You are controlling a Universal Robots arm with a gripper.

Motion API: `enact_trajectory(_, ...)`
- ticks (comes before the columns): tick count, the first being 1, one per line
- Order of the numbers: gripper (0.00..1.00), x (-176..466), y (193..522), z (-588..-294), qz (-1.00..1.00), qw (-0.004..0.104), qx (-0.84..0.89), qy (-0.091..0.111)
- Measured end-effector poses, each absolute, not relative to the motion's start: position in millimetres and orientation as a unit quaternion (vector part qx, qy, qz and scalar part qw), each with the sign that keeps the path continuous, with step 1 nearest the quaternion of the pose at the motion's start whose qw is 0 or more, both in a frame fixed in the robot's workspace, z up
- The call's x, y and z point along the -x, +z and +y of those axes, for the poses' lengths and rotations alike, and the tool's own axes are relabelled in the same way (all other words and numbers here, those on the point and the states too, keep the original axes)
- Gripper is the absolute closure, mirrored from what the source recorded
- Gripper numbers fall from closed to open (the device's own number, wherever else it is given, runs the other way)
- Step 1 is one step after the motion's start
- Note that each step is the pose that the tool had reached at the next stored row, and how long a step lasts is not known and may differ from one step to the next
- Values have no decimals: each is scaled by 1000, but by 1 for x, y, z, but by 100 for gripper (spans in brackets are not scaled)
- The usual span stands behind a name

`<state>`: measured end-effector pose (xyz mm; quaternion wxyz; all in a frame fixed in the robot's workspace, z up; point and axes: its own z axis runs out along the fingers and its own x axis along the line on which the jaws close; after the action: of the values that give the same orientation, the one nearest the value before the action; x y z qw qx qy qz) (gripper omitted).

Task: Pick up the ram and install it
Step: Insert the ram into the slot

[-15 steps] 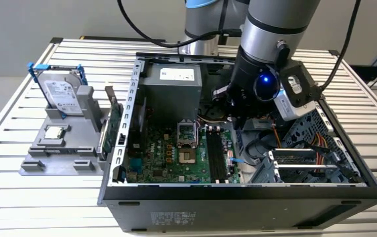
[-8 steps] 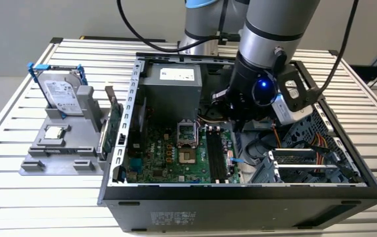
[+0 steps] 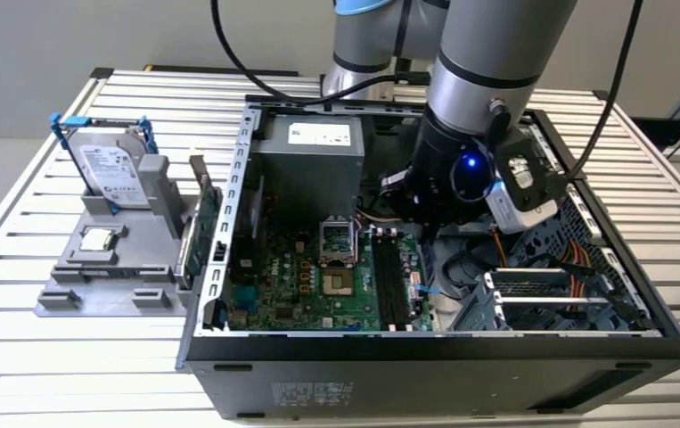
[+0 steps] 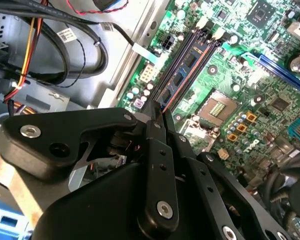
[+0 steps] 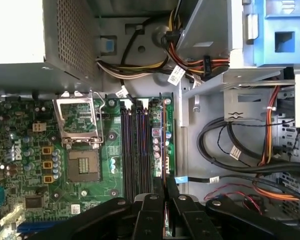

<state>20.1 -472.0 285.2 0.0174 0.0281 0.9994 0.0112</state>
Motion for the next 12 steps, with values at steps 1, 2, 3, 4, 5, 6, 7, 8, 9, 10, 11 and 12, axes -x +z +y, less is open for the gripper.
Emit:
enact_trajectory(1, 100, -20, 284, -472, 999, 17, -28, 11)
enact_trajectory(2, 100, -20, 282, -472, 999, 17, -28, 11)
enact_trajectory(3, 100, -20, 281, -472, 999, 17, -28, 11)
enact_trajectory(4, 100, -20, 281, -472, 999, 17, -28, 11)
enact_trajectory(5, 100, -20, 280, -472, 999, 17, -28, 11)
enact_trajectory(6, 100, -20, 279, -472, 999, 17, -28, 11)
enact_trajectory(7, 100, -20, 278, -472, 999, 17, -28, 11)
enact_trajectory(8, 100, -20, 277, -472, 999, 17, -28, 11)
enact_trajectory(9, 100, -20, 277, -472, 999, 17, -28, 11)
enact_trajectory(10, 100, -20, 275, -473, 999, 17, -28, 11)
enact_trajectory(11, 100, -20, 274, -473, 999, 17, -28, 11)
enact_trajectory(12, 100, -20, 273, -473, 999, 17, -28, 11)
